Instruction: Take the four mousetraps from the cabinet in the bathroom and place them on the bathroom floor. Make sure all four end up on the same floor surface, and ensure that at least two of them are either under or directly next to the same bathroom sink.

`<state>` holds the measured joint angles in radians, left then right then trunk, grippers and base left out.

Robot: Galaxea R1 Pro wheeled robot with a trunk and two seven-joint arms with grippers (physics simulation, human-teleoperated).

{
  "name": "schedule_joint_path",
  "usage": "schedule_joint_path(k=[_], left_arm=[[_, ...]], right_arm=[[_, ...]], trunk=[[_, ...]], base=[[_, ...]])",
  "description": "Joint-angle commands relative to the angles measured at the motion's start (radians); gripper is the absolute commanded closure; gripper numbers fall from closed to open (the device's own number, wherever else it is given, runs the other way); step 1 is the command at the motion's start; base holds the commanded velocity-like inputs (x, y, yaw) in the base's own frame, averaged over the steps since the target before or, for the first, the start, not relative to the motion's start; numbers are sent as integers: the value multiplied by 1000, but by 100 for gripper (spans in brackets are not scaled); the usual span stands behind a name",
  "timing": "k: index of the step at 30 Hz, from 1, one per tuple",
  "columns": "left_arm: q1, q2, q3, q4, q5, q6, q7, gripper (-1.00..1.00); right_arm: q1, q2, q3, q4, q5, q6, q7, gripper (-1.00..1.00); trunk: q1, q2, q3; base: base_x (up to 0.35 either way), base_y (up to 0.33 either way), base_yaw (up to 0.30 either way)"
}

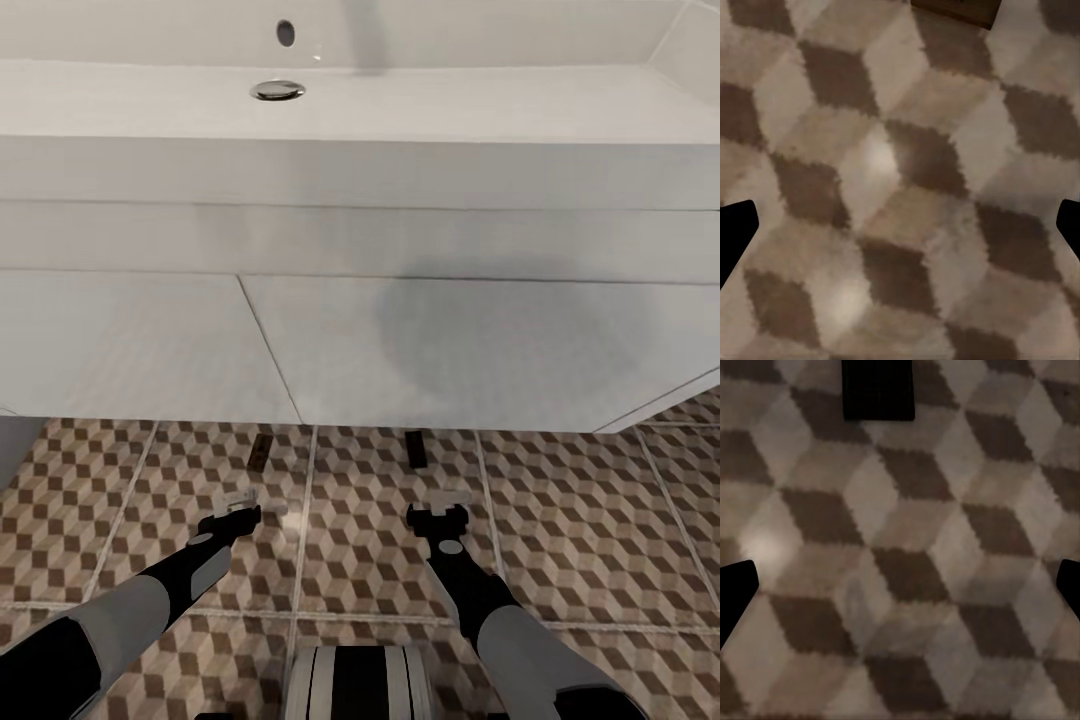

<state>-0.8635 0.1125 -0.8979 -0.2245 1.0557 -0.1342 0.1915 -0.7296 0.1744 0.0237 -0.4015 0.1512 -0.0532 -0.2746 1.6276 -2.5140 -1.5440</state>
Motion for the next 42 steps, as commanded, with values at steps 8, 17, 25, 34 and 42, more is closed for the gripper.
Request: schedule_joint_path(k=[8,17,25,34,42], left_arm=[[0,0,-9,-3,7,-2,6,-100],[0,0,-9,-3,7,-2,6,-100],[0,0,-9,-3,7,-2,6,-100],[0,1,-9,-3,7,-2,6,-100],[0,1,-9,-3,7,-2,6,-100]], right_arm=[[-1,0,3,1,7,0,-6,-100],[-1,0,3,1,6,0,-6,-100],[-1,0,4,2,5,1,-6,-100],[-1,0,3,5,5,5,-6,-100],[-1,0,3,3,5,1,-6,-100]], trunk=[[0,0,-1],[0,0,-1],[0,0,-1],[0,0,-1],[0,0,-1]], base=[[-181,0,0],[-315,0,0],[-222,0,0],[-32,0,0],[-4,0,0]])
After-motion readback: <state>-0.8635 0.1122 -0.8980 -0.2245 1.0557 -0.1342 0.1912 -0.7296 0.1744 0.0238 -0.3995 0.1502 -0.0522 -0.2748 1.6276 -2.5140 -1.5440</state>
